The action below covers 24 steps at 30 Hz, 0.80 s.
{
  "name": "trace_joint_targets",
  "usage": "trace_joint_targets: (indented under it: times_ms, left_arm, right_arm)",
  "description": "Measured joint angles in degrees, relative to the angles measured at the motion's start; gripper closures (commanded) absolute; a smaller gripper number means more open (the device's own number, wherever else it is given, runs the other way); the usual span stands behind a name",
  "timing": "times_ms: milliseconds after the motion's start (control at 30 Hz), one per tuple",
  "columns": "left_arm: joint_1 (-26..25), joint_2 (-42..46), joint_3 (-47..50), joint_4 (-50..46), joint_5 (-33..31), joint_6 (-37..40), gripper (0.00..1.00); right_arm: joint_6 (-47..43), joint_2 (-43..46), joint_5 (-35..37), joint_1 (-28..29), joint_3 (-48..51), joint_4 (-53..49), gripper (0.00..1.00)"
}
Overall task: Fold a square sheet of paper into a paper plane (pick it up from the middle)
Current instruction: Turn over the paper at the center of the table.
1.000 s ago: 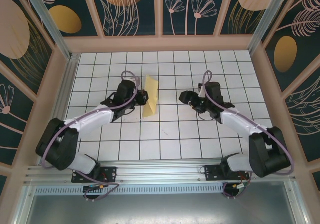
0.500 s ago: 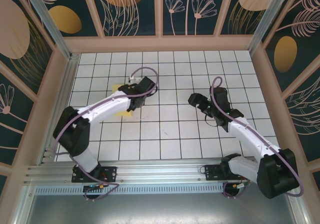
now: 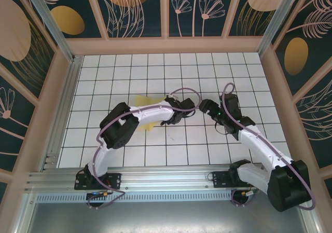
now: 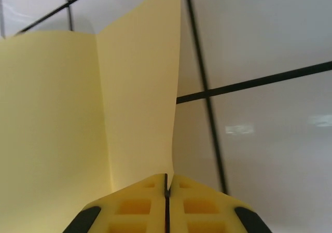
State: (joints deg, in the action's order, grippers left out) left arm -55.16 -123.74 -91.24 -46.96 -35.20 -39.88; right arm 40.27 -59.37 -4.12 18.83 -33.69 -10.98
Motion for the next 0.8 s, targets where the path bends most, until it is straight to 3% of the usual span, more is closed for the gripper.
trace_joint_targets:
  times_ms: [333,500,633,800]
  left_arm:
    - [0.1,-1.0,-0.8,5.8,8.3,1.1,0.57]
    - [0.1,0.6,-0.3,10.8,17.1,2.1,0.47]
    - [0.3,10.3,4.6,17.7,24.6,2.2,0.4]
    - [3.6,27.2,15.9,28.3,32.3,0.5,0.35]
  right_arm:
    - [0.8,2.5,0.3,-1.6,0.6,-1.5,0.12]
    - [0.8,3.7,0.9,-2.0,0.6,-2.3,0.12]
    - [0.3,3.7,0.0,-2.0,0.6,-2.5,0.11]
    - [-1.4,2.6,-7.5,-2.0,0.9,0.4,0.07]
